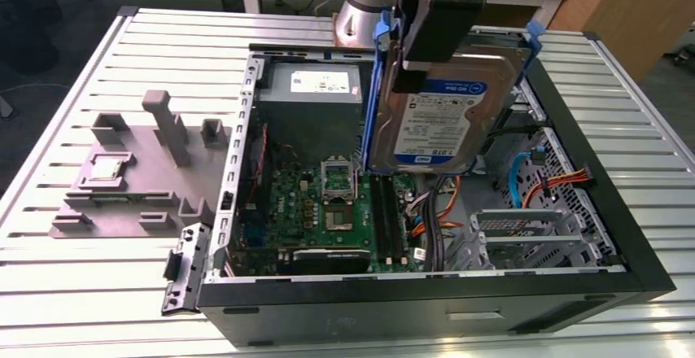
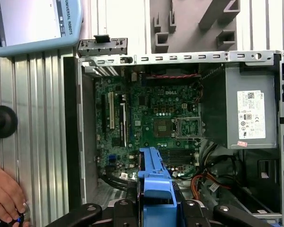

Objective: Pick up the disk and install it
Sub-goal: 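Pick up the disk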

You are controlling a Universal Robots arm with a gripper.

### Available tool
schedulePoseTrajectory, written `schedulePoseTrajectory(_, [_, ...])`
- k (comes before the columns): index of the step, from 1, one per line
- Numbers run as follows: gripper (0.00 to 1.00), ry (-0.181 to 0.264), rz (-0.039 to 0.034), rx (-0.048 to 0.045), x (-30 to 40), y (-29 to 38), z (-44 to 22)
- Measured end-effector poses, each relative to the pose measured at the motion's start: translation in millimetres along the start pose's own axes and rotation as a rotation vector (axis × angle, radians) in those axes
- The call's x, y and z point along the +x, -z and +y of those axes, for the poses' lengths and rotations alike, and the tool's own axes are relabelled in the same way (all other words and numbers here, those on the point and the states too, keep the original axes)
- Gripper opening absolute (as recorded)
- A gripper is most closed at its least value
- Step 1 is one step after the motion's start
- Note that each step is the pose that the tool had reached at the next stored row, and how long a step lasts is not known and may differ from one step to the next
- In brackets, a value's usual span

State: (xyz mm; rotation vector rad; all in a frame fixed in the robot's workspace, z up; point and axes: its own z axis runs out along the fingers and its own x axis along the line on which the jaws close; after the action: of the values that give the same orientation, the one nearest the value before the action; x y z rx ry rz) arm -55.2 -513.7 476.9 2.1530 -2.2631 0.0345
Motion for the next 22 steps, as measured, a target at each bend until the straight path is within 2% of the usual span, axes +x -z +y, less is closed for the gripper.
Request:
schedulePoseTrajectory(9, [0.37, 0.0, 0.0008, 0.0, 10.2, -2.0, -4.5])
schedulePoseTrajectory(15, [0.37, 0.0, 0.0016, 0.0001, 9.6, -2.7, -18.2])
schedulePoseTrajectory(22, [0.37, 0.0, 0.0021, 0.0001, 9.2, -3.5, -28.0])
